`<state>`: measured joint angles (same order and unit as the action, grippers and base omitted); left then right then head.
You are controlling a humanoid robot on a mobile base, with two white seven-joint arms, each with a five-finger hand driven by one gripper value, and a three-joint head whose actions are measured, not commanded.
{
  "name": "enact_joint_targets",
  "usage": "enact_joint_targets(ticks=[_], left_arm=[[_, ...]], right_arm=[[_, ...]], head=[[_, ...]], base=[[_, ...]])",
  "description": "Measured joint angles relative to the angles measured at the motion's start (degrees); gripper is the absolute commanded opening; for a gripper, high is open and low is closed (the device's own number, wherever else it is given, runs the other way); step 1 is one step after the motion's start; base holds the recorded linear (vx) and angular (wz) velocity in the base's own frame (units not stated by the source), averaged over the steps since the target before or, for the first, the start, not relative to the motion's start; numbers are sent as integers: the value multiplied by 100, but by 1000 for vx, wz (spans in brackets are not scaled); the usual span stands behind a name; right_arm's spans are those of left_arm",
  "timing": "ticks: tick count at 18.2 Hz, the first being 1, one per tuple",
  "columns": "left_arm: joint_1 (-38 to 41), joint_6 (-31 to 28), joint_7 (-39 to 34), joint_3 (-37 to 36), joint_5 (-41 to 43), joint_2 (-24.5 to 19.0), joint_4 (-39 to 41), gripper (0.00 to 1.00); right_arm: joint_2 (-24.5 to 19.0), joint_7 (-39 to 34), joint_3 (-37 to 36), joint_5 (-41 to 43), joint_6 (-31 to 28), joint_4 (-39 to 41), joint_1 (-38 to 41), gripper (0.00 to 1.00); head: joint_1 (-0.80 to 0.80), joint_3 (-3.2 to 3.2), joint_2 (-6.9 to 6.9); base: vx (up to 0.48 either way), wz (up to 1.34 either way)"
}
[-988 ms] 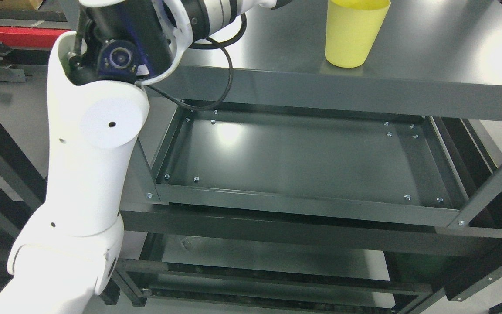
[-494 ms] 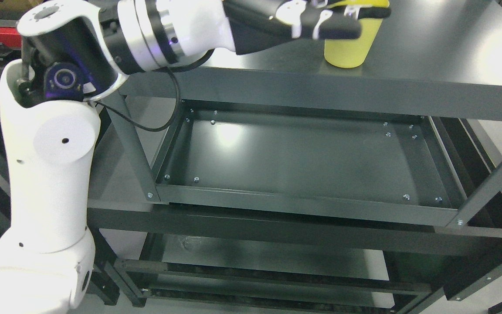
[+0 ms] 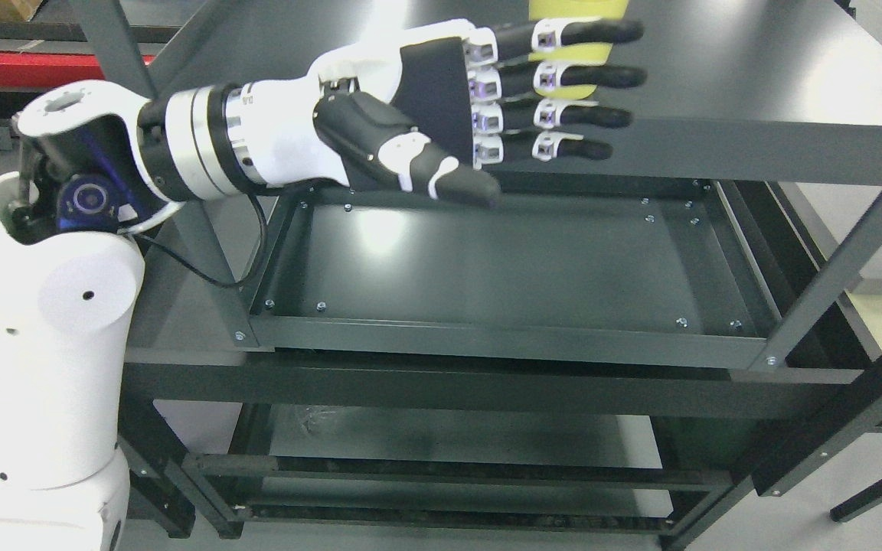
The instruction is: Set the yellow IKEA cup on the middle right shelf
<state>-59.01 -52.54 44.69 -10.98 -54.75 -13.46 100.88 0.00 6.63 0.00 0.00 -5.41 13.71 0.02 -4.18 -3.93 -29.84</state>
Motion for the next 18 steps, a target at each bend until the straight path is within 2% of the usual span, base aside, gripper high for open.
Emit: enact_joint_targets(ticks=[8, 10, 12, 15, 18], left_arm=[[1036, -1, 130, -590, 313, -268, 22, 95], [1282, 251, 138, -791, 612, -290, -16, 95], [1460, 818, 140, -957, 1071, -266, -151, 96], [1696, 2235, 37, -1088, 2104, -53, -561, 96], [1910, 3644, -582, -1035, 3111, 289, -1074, 98]], right_arm=[[0, 0, 0, 0, 8, 0, -2, 99], [0, 0, 0, 0, 8, 0, -2, 99], [0, 0, 0, 0, 9, 0, -2, 99], [0, 0, 0, 0, 9, 0, -2, 99], [0, 0, 0, 0, 9, 0, -2, 99]], head=[[0, 0, 0], [0, 0, 0], [0, 0, 0], [0, 0, 0], [0, 0, 0]], base=[[3, 18], [0, -37], [0, 0], [0, 0], [-1, -16]])
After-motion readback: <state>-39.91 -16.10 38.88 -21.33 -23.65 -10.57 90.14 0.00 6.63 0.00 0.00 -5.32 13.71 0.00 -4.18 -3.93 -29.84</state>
